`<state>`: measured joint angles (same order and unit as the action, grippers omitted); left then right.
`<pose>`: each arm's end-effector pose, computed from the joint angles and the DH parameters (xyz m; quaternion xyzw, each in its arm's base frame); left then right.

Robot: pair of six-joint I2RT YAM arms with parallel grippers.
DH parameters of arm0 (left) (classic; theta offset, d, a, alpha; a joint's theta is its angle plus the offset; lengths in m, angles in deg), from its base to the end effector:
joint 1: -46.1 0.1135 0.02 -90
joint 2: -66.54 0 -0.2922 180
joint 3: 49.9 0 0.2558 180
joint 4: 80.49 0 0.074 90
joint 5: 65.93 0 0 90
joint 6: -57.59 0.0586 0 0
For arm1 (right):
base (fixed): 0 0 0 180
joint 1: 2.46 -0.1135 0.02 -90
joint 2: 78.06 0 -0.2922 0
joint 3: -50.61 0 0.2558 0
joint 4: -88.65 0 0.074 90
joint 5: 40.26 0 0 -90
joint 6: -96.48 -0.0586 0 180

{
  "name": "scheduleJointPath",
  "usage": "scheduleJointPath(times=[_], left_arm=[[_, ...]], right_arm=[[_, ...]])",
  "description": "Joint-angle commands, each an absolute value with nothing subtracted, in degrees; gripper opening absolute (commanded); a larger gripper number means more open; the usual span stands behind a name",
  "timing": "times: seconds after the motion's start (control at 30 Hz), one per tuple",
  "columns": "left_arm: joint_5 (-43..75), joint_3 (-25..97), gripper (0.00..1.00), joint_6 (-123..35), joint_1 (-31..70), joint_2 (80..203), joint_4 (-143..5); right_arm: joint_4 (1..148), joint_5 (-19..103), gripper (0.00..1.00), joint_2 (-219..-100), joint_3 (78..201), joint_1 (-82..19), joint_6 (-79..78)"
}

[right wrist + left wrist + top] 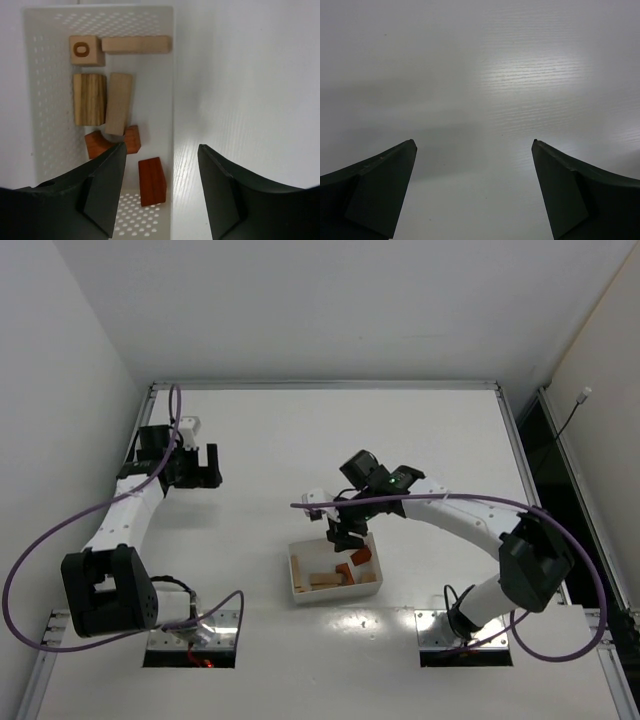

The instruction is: Build the wood block tower

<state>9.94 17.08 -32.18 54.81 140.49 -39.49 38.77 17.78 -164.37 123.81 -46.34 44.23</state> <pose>0.2796 0.0284 0.2661 -0.0245 0.9271 -0.0867 0.3638 0.1994 0.2348 0.2369 -0.6596 0.6654 0.2793 0.2099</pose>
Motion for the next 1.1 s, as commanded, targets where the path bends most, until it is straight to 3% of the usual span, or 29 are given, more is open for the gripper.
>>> scheduleJointPath(times=[0.0, 0.37, 0.47, 0.5, 0.67, 0.8, 0.93, 1.07], left_arm=[[9.74, 19.13, 1.0, -30.83, 55.33, 141.59, -39.77], [11.58, 23.61, 1.0, -28.63, 55.33, 146.07, -39.77], [11.59, 24.14, 1.0, -28.63, 55.33, 146.69, -39.77], [11.59, 24.75, 1.0, -28.63, 55.33, 147.21, -39.77], [9.99, 24.75, 1.0, -30.64, 55.33, 146.7, -40.02], [13.68, 27.29, 1.0, -38.63, 55.33, 147.22, -38.55], [12.3, 32.13, 1.0, -37.0, 55.33, 150.82, -32.66], [11.15, 31.53, 1.0, -35.75, 55.33, 150.82, -32.12]], right_arm=[[45.2, 16.95, 0.55, -165.68, 124.11, -46.49, 43.21], [47.66, 22.23, 0.47, -167.8, 118.58, -47.11, 43.92], [48.19, 22.93, 0.21, -168.5, 119.1, -47.11, 43.39], [48.19, 23.63, 0.0, -169.02, 119.1, -47.11, 43.39], [53.71, 32.22, 0.0, -166.4, 120.33, -46.05, 35.33], [62.32, 50.73, 0.0, -161.83, 123.4, -45.53, 25.83], [67.24, 69.9, 0.0, -160.77, 128.32, -45.53, 24.51], [72.44, 80.38, 0.0, -160.25, 130.0, -46.05, 31.41]])
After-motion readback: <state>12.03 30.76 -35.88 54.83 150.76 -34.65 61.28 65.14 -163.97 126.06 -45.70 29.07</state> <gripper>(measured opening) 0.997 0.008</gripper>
